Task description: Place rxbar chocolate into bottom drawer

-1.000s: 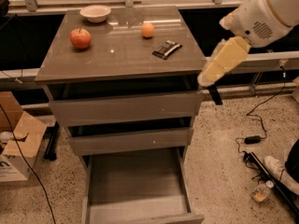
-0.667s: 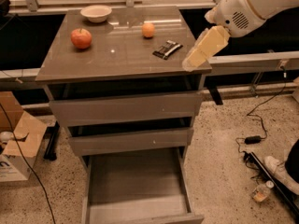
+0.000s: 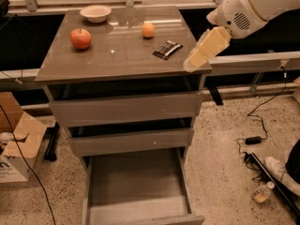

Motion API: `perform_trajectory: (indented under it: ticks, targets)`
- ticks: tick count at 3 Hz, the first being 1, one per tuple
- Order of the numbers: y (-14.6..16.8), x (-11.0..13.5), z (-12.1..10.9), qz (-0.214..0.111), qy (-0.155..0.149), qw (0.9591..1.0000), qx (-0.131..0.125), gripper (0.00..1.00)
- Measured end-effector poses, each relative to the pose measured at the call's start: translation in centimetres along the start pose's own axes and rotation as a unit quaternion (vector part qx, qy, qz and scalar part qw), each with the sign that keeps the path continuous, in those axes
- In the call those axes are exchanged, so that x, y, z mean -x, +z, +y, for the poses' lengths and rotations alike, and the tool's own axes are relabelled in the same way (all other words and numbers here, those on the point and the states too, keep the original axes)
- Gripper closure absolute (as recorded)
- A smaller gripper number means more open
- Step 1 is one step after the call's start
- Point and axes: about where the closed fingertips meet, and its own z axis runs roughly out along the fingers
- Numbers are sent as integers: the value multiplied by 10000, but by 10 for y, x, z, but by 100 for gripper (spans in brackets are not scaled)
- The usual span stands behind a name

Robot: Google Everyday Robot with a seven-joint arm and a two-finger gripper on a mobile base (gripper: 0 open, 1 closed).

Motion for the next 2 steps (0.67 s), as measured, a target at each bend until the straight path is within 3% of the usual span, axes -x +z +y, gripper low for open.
perform_trajectory:
  ticks: [2]
  targets:
    - [89,30,-28,-396,335,9985,168,0]
